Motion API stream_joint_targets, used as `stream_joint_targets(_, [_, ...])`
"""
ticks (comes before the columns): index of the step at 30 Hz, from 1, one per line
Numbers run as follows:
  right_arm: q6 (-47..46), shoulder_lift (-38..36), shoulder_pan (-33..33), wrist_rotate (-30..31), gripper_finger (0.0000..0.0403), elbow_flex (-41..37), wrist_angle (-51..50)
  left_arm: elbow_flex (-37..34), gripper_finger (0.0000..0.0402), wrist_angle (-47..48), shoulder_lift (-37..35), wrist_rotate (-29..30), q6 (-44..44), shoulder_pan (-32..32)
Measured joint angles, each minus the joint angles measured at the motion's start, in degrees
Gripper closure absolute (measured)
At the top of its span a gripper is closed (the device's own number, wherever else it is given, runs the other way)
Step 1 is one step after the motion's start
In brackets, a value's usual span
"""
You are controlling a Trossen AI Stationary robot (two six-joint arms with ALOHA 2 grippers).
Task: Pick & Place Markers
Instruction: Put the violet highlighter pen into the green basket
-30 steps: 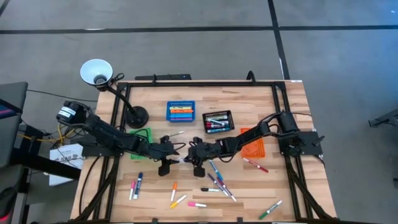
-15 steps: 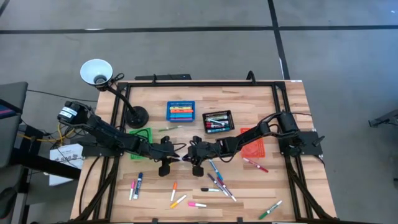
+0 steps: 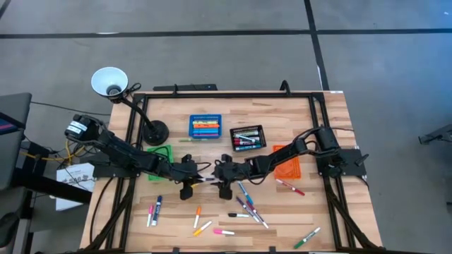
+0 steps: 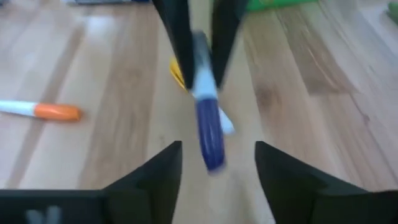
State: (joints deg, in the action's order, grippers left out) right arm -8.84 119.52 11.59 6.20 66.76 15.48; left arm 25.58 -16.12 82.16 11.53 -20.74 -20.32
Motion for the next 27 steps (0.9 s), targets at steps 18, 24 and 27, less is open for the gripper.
stream_joint_targets(18, [-1.8, 0.0, 1.0, -0.1, 0.0148, 0.0, -3.5, 0.0, 0.0360, 53.0, -40.5, 3.3, -20.9, -0.3])
stream_joint_targets(24, [-1.8, 0.0, 1.9, -0.2, 0.0148, 0.0, -3.5, 0.0, 0.0352, 67.3, -47.8, 6.5, -28.1, -0.3])
stream_joint_targets(27, [-1.8, 0.0, 2.1, -0.1, 0.0148, 0.0, -3.5, 0.0, 0.0350, 69.7, -48.1, 6.4, -29.6, -0.3])
